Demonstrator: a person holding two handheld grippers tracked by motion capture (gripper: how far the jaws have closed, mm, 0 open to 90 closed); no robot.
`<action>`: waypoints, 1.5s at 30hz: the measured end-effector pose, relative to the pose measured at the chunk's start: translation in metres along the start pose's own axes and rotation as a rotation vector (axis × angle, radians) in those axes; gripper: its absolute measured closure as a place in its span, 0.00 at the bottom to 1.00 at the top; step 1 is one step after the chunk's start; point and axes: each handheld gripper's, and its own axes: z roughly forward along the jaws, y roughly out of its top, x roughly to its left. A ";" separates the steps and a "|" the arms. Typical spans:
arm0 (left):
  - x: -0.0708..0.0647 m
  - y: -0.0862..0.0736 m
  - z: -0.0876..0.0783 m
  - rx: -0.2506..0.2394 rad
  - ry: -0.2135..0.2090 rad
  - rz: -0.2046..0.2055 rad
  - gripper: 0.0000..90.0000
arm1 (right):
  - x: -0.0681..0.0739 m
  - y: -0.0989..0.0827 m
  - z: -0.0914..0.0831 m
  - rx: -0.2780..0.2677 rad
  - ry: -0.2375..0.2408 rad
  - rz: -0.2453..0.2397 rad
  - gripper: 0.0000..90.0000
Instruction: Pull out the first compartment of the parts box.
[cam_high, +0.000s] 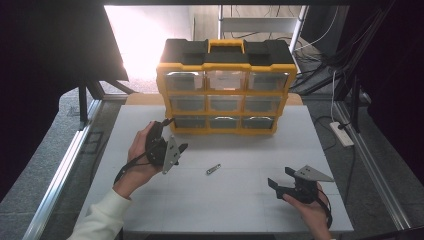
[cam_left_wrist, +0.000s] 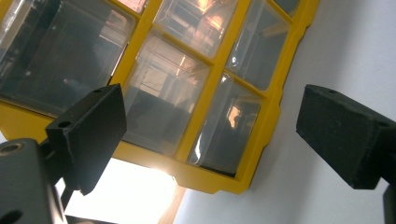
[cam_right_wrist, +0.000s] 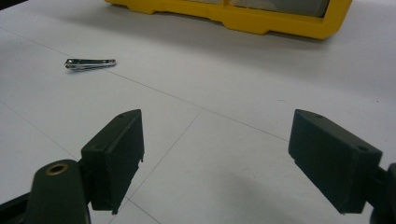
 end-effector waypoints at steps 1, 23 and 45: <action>0.001 0.000 0.000 0.000 0.002 0.001 0.10 | 0.000 0.000 0.000 0.000 0.000 0.000 0.20; 0.017 0.002 0.011 -0.010 0.008 0.010 0.11 | 0.000 -0.001 0.001 0.009 -0.004 0.002 0.20; 0.030 0.006 0.013 0.011 0.029 0.038 0.11 | -0.001 -0.001 0.001 0.012 -0.002 0.008 0.21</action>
